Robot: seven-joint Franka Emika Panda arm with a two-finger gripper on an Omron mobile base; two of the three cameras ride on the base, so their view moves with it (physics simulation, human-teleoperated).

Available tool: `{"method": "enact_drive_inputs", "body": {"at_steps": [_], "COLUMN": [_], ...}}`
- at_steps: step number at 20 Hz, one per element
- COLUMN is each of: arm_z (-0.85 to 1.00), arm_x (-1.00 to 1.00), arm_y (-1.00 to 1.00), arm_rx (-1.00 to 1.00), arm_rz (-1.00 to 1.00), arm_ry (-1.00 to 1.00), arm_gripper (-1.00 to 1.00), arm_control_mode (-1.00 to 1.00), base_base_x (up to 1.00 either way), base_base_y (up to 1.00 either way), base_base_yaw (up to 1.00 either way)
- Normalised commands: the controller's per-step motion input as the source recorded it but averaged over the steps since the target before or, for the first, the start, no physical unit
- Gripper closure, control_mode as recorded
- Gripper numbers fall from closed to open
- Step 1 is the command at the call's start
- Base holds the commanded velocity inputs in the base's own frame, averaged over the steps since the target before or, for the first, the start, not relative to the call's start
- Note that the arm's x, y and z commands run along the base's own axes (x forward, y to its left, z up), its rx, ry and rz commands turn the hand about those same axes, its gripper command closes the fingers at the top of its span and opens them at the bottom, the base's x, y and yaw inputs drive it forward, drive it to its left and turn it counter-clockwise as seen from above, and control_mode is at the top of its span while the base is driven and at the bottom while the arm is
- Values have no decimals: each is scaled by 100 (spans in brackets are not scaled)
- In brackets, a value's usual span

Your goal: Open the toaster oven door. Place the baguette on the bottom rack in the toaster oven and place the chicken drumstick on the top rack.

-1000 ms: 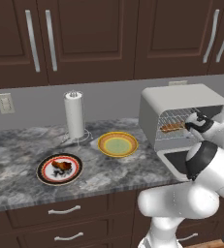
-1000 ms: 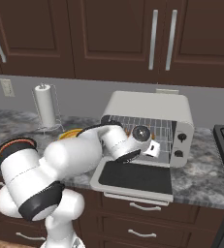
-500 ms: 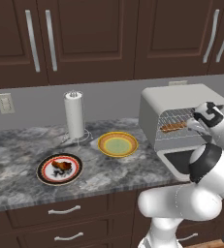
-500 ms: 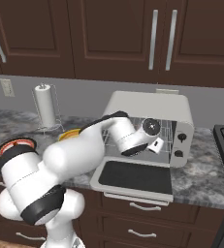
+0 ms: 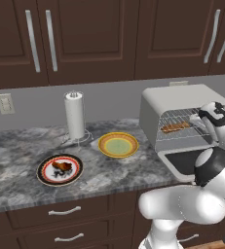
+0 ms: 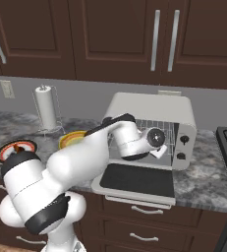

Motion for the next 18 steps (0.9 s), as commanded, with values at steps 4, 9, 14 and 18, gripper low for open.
{"method": "enact_drive_inputs", "body": {"at_steps": [4,9,14,18], "arm_z": [-2,7,-12,-12], "arm_x": [24,18,11,14], "arm_y": [8,-2,0,0], "arm_rx": [7,7,6,3], "arm_rz": [-14,-3,-3,0], "arm_ry": [-3,0,0,-1], "arm_gripper": [-100,-100,-100,-100], "arm_control_mode": [-100,-100,-100,-100], "base_base_x": [0,0,0,0], "base_base_y": [0,0,0,0], "base_base_yaw": [0,0,0,0]}}
